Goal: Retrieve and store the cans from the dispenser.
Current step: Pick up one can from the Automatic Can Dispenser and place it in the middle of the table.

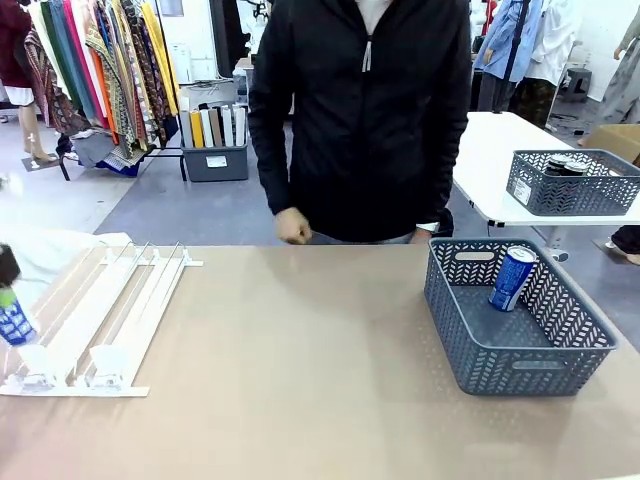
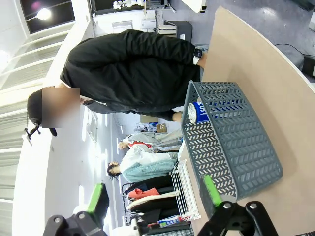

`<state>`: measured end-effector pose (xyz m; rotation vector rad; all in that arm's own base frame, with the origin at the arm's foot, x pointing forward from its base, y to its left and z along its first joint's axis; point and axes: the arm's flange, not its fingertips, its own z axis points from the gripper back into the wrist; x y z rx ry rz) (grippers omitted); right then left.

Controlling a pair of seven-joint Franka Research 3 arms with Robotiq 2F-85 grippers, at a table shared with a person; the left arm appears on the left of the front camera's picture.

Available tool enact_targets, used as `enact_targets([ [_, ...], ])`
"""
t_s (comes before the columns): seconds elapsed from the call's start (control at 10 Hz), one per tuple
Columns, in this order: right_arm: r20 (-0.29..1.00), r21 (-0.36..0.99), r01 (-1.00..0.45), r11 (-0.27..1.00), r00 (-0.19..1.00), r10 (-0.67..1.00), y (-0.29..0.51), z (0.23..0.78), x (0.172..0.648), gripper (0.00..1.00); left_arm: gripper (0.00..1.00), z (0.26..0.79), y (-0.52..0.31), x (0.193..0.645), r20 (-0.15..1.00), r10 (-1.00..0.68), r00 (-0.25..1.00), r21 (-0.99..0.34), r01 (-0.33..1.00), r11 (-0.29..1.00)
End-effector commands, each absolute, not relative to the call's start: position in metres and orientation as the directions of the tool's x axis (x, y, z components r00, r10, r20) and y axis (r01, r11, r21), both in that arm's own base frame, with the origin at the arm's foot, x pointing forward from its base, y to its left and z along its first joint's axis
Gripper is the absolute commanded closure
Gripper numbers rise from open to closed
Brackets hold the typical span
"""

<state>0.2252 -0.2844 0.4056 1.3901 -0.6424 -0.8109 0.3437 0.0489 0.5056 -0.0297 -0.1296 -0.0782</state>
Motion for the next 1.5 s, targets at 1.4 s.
enact_targets([
  [1.4,-0.072,0.993,0.116,-0.004,0.589,-0.805,-0.283,0.41,0.224,0.0,1.0,0.605,0.067,0.271,0.396,-0.079,0.915,-0.395,0.247,0.885],
])
